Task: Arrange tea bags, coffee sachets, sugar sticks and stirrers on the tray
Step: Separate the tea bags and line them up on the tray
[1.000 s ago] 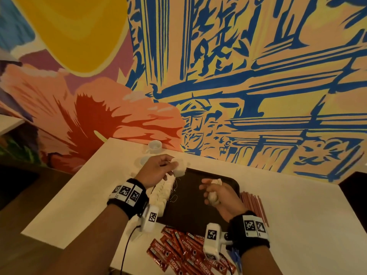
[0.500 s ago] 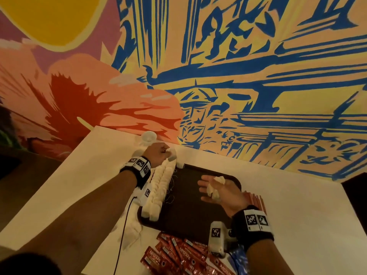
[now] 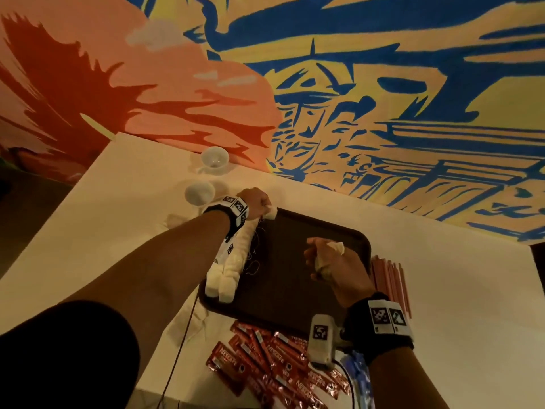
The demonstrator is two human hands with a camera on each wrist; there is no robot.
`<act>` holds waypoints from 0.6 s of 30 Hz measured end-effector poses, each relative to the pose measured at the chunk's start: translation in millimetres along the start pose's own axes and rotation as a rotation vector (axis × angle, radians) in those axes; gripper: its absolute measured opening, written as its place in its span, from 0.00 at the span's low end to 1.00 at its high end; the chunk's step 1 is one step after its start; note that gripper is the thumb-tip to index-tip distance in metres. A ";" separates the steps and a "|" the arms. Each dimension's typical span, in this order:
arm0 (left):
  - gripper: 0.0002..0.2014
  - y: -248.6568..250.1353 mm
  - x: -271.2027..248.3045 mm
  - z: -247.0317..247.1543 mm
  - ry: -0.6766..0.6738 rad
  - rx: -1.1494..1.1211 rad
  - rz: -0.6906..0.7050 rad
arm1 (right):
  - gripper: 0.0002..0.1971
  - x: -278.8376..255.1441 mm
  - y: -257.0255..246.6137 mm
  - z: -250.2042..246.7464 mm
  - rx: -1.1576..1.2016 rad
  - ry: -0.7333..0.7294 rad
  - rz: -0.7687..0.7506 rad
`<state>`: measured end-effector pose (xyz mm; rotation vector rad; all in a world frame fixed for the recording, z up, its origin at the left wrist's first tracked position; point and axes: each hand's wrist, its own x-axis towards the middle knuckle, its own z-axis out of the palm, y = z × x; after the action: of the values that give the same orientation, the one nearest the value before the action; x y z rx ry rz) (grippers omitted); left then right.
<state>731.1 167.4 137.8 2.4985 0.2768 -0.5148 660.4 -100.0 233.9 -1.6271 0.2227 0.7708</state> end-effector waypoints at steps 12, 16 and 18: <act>0.13 -5.9 39.1 -3.4 0.033 0.109 -0.008 | 0.14 13.3 15.9 4.6 0.081 0.006 0.036; 0.12 -5.6 43.0 4.3 0.006 0.126 -0.004 | 0.13 13.7 15.9 5.7 0.096 0.011 0.035; 0.12 -5.9 44.8 6.5 0.018 0.122 -0.004 | 0.13 13.5 16.4 5.3 0.119 0.016 0.030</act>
<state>767.9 172.3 111.2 2.6225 0.2652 -0.5249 659.6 -95.0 212.6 -1.5204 0.2996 0.7535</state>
